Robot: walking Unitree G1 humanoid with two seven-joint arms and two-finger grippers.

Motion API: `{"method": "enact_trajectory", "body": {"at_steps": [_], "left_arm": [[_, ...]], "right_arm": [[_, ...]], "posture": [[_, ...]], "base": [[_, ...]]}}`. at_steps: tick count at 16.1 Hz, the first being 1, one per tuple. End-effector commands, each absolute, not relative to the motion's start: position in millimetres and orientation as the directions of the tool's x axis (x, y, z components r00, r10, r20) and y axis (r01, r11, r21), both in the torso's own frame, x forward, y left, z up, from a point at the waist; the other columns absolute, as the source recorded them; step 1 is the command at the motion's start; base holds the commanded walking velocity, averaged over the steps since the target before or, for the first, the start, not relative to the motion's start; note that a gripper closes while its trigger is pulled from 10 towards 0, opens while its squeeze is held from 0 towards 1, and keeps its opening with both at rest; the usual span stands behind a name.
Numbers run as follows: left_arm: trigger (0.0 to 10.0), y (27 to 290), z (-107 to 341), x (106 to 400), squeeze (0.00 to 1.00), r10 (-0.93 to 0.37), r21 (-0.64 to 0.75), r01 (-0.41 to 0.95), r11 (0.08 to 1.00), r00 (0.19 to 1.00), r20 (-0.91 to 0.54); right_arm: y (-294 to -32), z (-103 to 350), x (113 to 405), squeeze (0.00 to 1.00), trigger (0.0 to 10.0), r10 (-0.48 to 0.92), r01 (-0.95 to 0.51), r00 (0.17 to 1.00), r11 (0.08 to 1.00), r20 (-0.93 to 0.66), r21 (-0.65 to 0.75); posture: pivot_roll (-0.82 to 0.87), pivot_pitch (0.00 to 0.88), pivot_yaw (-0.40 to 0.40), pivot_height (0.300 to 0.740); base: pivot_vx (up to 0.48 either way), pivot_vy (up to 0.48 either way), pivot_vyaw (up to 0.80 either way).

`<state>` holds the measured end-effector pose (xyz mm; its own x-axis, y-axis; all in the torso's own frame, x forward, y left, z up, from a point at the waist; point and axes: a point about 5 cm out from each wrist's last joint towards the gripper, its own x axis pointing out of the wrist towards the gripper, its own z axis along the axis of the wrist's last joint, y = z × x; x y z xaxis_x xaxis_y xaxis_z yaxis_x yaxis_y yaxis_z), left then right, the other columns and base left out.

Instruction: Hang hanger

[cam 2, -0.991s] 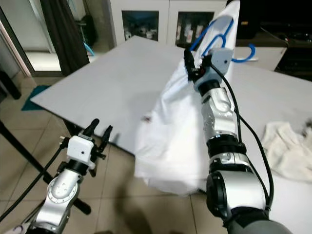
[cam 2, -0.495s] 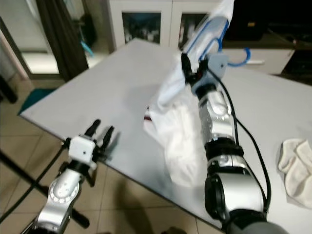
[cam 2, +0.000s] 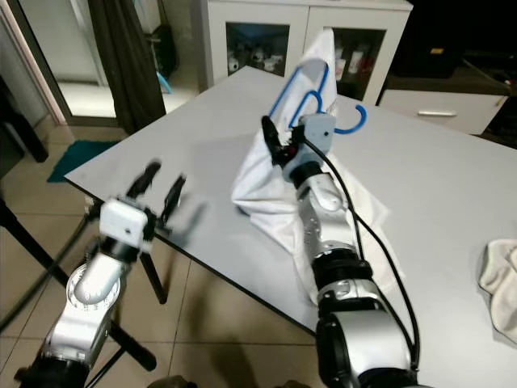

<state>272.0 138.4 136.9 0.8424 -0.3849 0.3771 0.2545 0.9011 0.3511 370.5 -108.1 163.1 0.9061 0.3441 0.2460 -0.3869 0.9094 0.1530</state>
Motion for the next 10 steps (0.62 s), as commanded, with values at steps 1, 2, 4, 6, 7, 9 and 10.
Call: {"method": "enact_trajectory", "body": {"at_steps": [1,2,4,6,7,9,10], "left_arm": [[10.0,132.6,145.8,274.9,0.0,-0.41,0.345,0.28,0.896,0.82,0.398],[10.0,132.2,146.2,275.2,0.0,-0.412,0.345,0.282,0.895,0.82,0.399],[10.0,129.8,138.0,277.3,1.0,-0.423,0.336,0.307,0.89,0.831,0.362],[10.0,125.5,134.4,277.6,1.0,-0.426,0.311,0.324,0.894,0.831,0.358],[10.0,122.7,134.9,277.9,1.0,-0.434,0.296,0.34,0.893,0.824,0.365],[10.0,117.4,136.4,278.8,1.0,-0.46,0.28,0.374,0.884,0.805,0.375],[10.0,110.8,138.2,281.0,1.0,-0.494,0.275,0.415,0.867,0.785,0.373]], "right_arm": [[-102.9,173.8,371.7,0.0,10.0,0.36,-0.409,0.891,0.901,0.278,0.143],[-102.2,174.7,371.7,0.0,10.0,0.36,-0.411,0.889,0.9,0.282,0.145],[-97.2,182.1,371.7,0.0,10.0,0.361,-0.427,0.879,0.888,0.313,0.174],[-93.1,188.0,368.5,0.0,10.0,0.373,-0.458,0.859,0.866,0.35,0.2],[-91.3,190.9,367.1,0.0,10.0,0.379,-0.472,0.85,0.857,0.367,0.208],[-88.0,195.9,365.7,0.0,10.0,0.39,-0.494,0.834,0.843,0.389,0.212],[-83.6,199.4,363.9,0.0,10.0,0.412,-0.522,0.817,0.826,0.404,0.213]], "posture": [[0.0,0.004,0.008,0.74],[0.0,0.004,0.008,0.74],[0.0,0.001,0.008,0.74],[0.0,0.0,0.006,0.74],[0.0,0.0,0.003,0.74],[0.01,0.0,0.0,0.74],[0.01,0.0,-0.002,0.74]], "base": [[0.0,0.0,0.0],[0.0,0.0,0.0],[0.0,0.0,0.0],[0.0,0.0,0.0],[0.0,0.0,0.0],[0.0,0.0,0.0],[0.0,0.0,0.0]]}}
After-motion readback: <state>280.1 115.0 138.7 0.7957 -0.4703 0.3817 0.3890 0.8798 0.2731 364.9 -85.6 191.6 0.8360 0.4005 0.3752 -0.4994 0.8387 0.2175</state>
